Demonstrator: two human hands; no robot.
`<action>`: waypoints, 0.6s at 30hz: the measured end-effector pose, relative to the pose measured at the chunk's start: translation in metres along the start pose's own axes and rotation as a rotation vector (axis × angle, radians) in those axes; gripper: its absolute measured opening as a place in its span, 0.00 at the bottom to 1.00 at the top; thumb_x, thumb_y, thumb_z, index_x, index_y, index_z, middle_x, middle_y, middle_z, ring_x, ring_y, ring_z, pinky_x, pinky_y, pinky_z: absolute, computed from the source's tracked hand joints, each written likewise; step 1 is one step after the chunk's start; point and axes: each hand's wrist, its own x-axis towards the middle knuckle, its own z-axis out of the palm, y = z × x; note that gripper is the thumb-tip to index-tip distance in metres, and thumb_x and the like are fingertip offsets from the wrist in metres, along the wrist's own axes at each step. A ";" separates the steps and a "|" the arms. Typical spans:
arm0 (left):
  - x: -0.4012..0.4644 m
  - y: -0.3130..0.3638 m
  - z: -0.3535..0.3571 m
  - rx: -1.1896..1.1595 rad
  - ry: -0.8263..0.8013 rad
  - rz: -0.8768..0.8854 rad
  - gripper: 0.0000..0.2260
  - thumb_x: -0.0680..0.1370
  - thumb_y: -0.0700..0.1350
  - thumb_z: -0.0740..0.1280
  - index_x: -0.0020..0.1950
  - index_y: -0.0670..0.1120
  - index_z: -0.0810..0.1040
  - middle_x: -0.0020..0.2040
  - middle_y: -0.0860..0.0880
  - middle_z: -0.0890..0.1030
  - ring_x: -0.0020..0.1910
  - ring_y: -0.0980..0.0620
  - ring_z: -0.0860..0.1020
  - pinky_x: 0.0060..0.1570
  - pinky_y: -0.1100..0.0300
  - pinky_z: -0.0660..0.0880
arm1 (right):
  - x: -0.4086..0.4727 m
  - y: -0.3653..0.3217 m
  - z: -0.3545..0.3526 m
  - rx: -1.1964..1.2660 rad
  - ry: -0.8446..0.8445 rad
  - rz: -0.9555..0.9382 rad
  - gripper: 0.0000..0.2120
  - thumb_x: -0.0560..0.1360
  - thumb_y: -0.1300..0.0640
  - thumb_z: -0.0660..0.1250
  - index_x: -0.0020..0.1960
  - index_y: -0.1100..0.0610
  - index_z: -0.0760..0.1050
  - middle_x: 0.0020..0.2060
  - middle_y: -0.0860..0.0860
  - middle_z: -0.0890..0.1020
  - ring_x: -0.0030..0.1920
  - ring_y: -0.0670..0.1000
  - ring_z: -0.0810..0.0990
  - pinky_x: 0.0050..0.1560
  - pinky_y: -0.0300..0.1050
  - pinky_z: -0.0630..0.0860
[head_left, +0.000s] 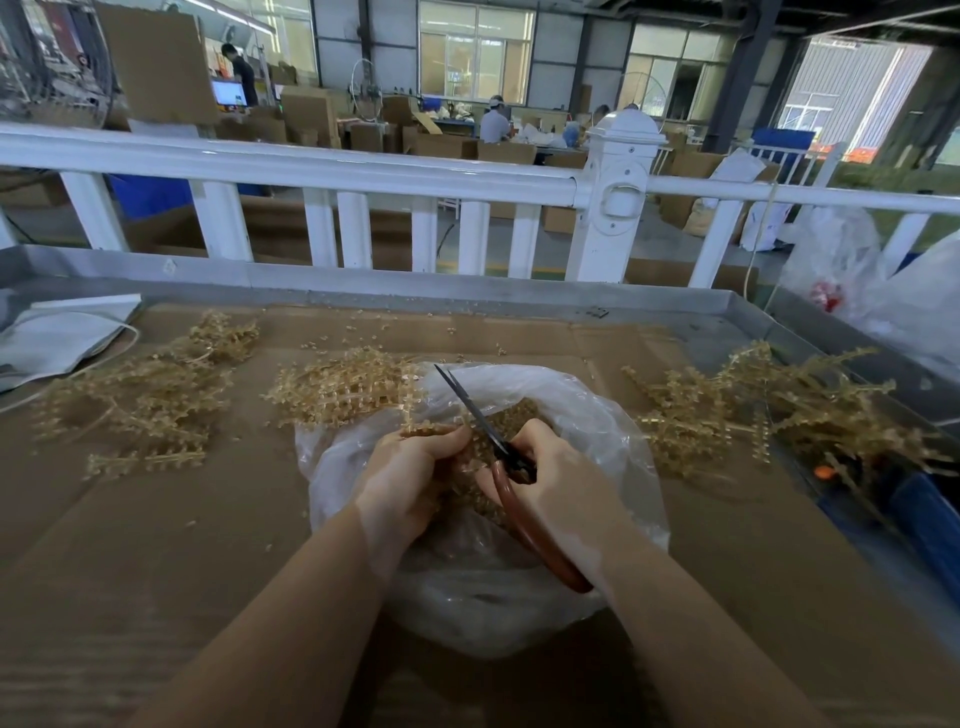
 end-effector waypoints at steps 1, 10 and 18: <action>0.001 0.000 0.000 -0.001 -0.003 -0.001 0.03 0.73 0.32 0.67 0.41 0.37 0.79 0.32 0.41 0.82 0.28 0.45 0.81 0.29 0.57 0.78 | 0.001 0.000 0.000 0.006 -0.004 0.006 0.12 0.75 0.44 0.66 0.41 0.46 0.64 0.32 0.44 0.75 0.31 0.39 0.73 0.28 0.27 0.65; 0.005 -0.002 -0.003 0.031 -0.023 -0.021 0.02 0.74 0.34 0.67 0.42 0.38 0.79 0.34 0.41 0.82 0.30 0.46 0.81 0.31 0.56 0.78 | 0.004 -0.002 -0.005 0.105 -0.085 0.048 0.09 0.75 0.48 0.67 0.47 0.49 0.68 0.37 0.42 0.75 0.37 0.41 0.75 0.34 0.31 0.68; 0.005 -0.002 -0.003 0.050 -0.040 -0.034 0.03 0.73 0.34 0.68 0.41 0.38 0.80 0.36 0.41 0.82 0.31 0.46 0.81 0.29 0.58 0.78 | 0.011 -0.009 -0.008 0.107 -0.141 0.130 0.11 0.75 0.48 0.66 0.48 0.52 0.67 0.36 0.43 0.74 0.35 0.39 0.72 0.29 0.31 0.63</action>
